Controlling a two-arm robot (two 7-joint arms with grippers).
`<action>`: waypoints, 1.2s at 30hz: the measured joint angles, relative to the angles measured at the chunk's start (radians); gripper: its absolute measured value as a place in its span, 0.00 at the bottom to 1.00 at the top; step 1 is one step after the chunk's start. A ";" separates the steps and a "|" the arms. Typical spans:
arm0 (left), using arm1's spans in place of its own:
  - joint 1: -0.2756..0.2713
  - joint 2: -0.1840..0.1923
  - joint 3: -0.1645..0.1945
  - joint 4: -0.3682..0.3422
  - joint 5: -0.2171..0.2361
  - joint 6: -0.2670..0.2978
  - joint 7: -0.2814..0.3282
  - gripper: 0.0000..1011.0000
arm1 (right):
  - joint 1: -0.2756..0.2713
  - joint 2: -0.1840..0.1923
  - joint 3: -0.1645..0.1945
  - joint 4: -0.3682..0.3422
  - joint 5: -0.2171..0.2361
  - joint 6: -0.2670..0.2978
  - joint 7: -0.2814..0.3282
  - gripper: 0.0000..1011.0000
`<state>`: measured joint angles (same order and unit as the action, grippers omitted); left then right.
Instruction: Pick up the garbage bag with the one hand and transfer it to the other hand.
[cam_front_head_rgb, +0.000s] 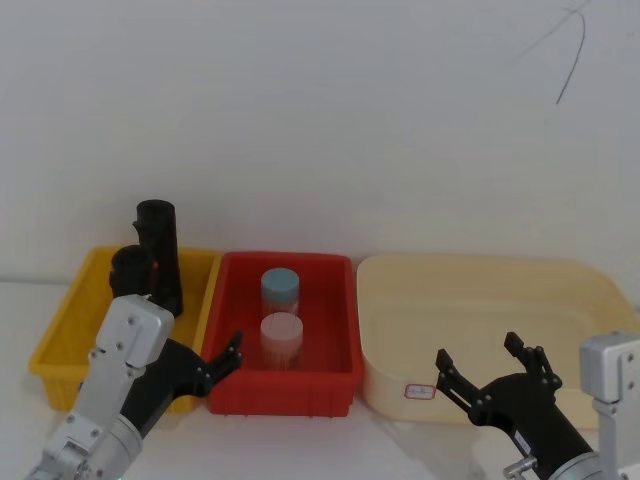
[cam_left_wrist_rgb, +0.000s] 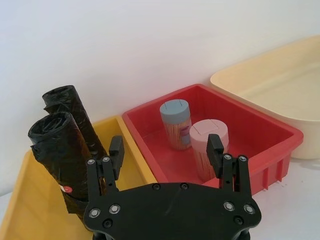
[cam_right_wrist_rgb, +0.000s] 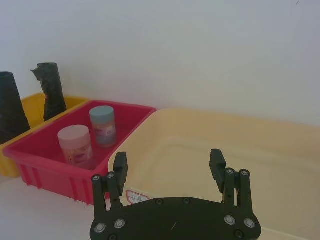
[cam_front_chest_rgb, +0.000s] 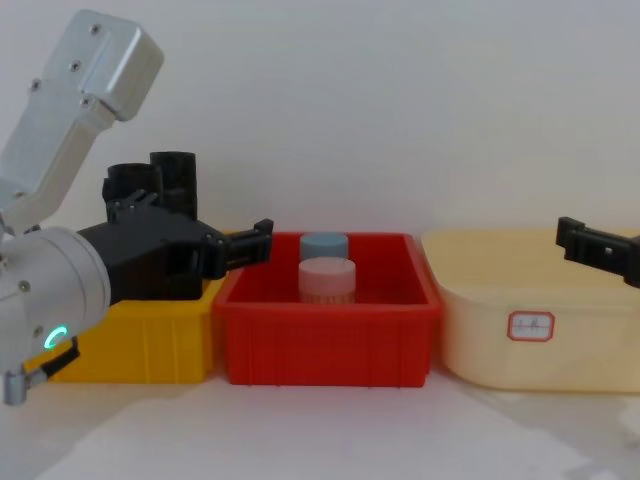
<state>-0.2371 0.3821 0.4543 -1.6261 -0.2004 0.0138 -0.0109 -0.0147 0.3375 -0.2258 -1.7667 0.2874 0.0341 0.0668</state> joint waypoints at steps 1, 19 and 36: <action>0.000 0.000 0.000 0.000 0.000 0.000 0.000 0.99 | 0.000 0.000 0.000 0.000 0.000 0.000 0.000 0.99; 0.000 0.000 0.000 0.000 0.000 0.000 0.000 0.99 | 0.000 0.000 0.000 0.000 0.000 0.000 0.000 0.99; 0.032 0.024 -0.025 -0.026 0.041 0.008 0.032 0.99 | 0.000 0.000 0.000 0.000 0.000 0.000 0.000 0.99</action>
<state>-0.2054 0.4066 0.4296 -1.6517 -0.1589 0.0221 0.0211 -0.0146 0.3375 -0.2259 -1.7667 0.2874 0.0340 0.0668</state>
